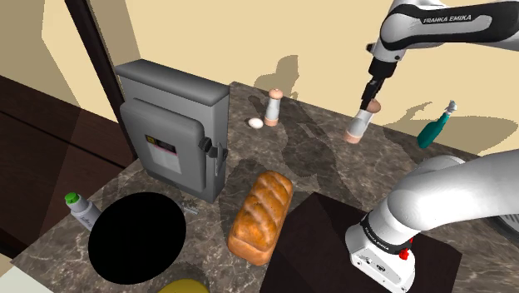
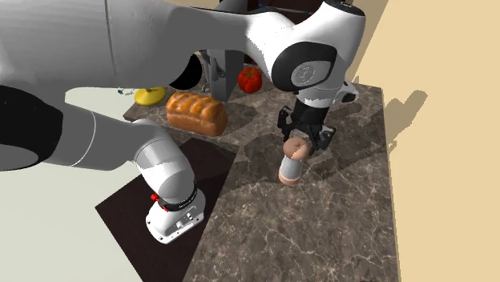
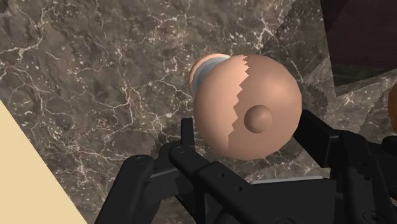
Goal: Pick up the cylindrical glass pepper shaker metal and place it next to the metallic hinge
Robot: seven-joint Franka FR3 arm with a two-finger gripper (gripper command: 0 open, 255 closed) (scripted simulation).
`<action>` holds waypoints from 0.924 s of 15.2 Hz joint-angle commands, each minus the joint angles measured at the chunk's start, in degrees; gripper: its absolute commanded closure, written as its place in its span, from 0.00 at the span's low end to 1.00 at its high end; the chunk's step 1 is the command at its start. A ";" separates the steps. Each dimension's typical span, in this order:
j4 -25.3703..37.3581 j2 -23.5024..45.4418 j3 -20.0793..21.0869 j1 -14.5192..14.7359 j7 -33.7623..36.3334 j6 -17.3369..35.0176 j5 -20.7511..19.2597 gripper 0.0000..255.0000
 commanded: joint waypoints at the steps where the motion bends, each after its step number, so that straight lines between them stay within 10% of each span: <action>1: 1.24 -0.35 0.36 0.02 -0.09 -1.62 0.19 1.00; 14: 11.09 -0.30 2.25 0.63 -0.93 -11.44 1.68 1.00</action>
